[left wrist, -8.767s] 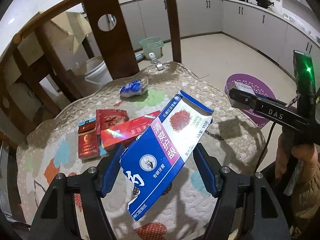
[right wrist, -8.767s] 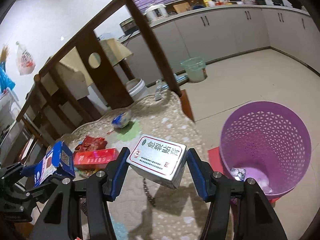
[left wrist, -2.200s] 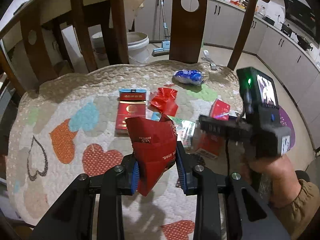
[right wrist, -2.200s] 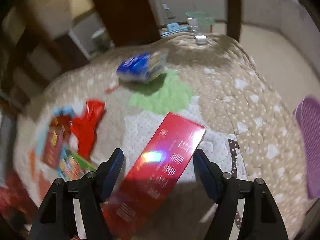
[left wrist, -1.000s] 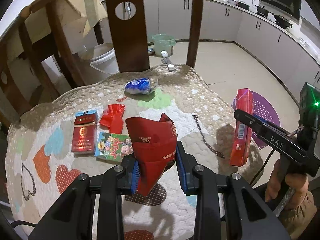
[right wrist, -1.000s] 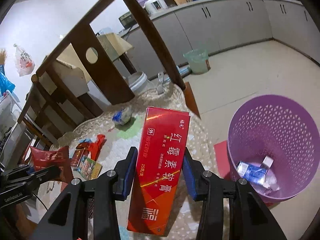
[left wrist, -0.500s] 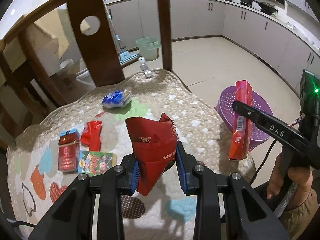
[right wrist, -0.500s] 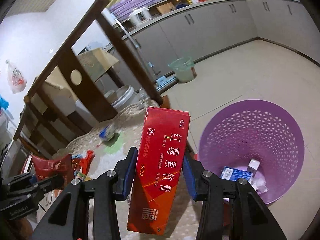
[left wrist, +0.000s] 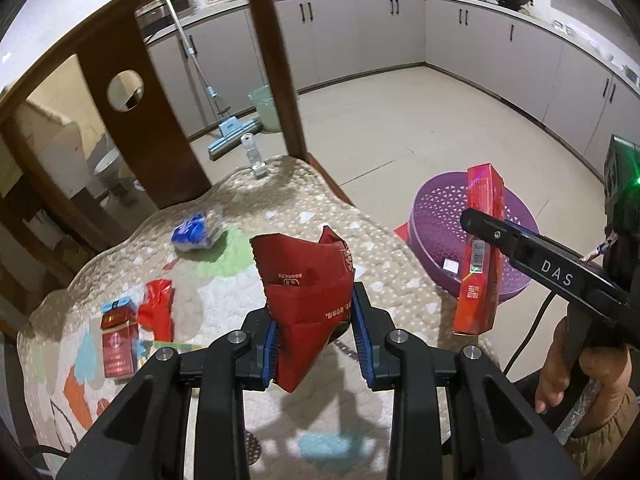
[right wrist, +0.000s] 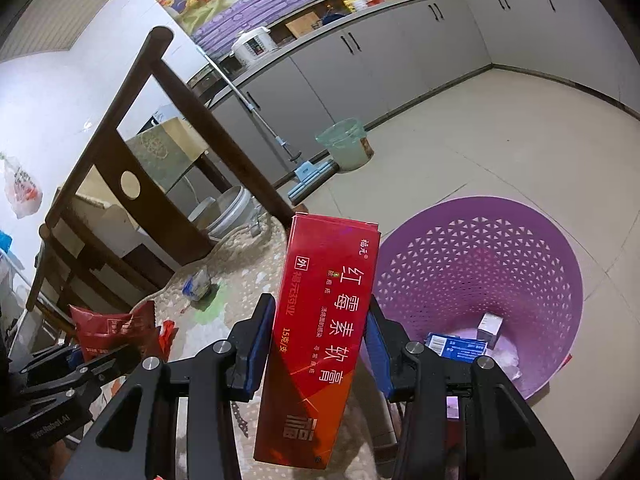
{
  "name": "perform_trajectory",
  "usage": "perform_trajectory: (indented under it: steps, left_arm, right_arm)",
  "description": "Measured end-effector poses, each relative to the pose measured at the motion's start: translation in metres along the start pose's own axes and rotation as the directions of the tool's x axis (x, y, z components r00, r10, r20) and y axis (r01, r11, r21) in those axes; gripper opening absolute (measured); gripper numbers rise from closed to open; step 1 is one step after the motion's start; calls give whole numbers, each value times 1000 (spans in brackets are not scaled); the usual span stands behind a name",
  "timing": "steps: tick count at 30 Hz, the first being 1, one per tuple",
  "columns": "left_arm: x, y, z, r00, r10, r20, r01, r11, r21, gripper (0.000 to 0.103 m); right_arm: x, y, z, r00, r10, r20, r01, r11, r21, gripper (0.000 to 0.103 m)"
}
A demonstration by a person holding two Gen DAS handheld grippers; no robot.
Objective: Collect trash
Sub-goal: 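Carry the long red box over the purple basket with the right tool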
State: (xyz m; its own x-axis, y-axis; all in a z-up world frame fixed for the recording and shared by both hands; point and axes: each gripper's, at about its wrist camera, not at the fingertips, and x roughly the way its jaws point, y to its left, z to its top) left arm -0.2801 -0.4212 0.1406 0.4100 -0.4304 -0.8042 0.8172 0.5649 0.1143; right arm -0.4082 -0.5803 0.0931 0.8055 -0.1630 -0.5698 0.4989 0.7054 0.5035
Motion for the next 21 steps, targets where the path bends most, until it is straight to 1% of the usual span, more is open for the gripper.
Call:
perform_trajectory:
  steps: [8,21]
  left_arm:
    - [13,-29,6,1000,-7,-11,7,998,65,31]
    - [35,-51,19,999,-19,-41,23,995,99,31]
  right_arm:
    - [-8,-24,5,1000,-10,16,9,998,67,46]
    - [-12,-52,9,999,-44,24,41,991,130,46]
